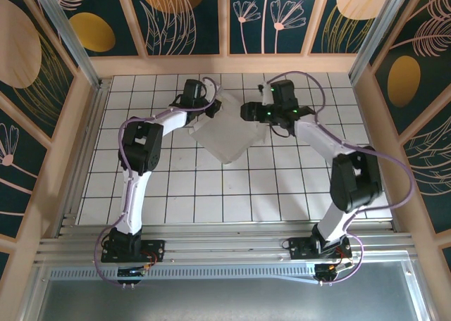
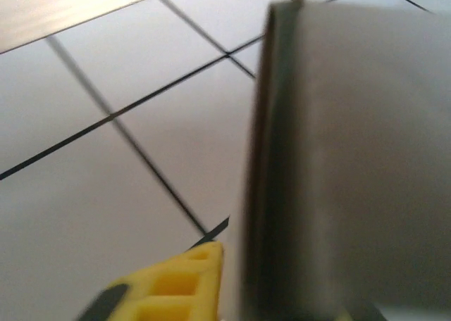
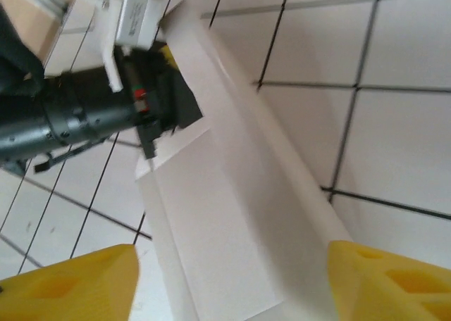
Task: Fold the paper box
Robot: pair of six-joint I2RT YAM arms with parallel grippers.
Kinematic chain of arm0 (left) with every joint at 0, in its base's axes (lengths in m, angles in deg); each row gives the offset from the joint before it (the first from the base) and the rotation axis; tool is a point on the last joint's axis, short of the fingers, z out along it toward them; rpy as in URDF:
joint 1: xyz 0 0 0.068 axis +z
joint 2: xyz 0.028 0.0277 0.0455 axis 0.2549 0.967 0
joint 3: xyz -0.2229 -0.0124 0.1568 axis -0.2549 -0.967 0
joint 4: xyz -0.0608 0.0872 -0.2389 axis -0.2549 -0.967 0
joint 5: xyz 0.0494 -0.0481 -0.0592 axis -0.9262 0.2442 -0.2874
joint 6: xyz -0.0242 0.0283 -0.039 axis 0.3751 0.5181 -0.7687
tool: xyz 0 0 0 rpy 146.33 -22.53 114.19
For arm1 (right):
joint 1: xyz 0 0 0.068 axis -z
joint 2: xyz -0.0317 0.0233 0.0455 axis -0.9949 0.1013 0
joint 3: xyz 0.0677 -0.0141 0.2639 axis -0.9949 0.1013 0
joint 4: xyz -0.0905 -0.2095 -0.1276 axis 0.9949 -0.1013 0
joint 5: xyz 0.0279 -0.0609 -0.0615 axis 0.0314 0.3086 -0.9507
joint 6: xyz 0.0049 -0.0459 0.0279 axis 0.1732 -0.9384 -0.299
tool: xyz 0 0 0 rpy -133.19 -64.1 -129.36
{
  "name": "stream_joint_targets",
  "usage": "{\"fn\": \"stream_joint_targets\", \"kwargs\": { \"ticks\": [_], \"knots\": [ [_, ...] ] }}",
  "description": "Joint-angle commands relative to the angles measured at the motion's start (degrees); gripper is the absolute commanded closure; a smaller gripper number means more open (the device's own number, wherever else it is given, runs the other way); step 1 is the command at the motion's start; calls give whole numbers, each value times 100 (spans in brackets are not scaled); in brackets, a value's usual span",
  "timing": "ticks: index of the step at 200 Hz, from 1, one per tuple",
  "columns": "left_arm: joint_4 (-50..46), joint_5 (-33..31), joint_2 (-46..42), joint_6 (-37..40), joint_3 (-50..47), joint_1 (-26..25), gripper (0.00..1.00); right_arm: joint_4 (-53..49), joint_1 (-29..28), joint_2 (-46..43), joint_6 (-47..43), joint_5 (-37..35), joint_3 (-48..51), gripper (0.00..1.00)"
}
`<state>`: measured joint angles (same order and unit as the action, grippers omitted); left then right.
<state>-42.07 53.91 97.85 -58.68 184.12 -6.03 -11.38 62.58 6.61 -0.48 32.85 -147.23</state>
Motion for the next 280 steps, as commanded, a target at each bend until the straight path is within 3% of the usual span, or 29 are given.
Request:
{"fn": "stream_joint_targets", "kwargs": {
  "ticks": [1, 72, 99, 118, 141, 155, 175, 200, 229, 249, 264, 280],
  "knots": [
    [175, -676, -467, -460, -307, -5, 72, 513, 203, -556, 291, -488, 534, 23],
    [766, -432, -860, -653, -1036, -4, 66, 667, 541, -688, 137, -548, 943, 20],
    [1057, -224, -1277, -738, -1533, -3, 48, 683, 747, -769, 70, -624, 1024, 18],
    [1371, -128, -1772, -912, -2084, -6, 44, 805, 899, -889, 145, -503, 1127, 17],
    [1743, -1, -2619, -1511, -2864, -4, 44, 1005, 1228, -913, 556, -114, 1208, 19],
    [1528, -410, -3088, -2259, -3028, -3, 43, 1086, 1400, -851, 838, 184, 1242, 24],
    [-352, -901, -2946, -3141, -1839, 14, 45, 1041, 1404, -789, 889, 446, 1236, 26],
    [-2052, -187, -1929, -3297, 224, 104, 45, 1206, 1404, -767, 951, 830, 1354, 30],
    [-2809, 128, -827, -3431, 2111, 298, 44, 1015, 1422, -493, 1094, 699, 1187, 33],
    [-3326, 650, -16, -3261, 3284, 386, 41, 1205, 1410, -321, 1342, 847, 1130, 43],
    [-3406, 1329, 353, -3102, 3636, 385, 37, 1229, 1345, -135, 1440, 957, 1026, 46],
    [-3381, 1375, 437, -2965, 3535, 383, 35, 1278, 1282, 12, 1548, 900, 973, 46]
  ]
}}
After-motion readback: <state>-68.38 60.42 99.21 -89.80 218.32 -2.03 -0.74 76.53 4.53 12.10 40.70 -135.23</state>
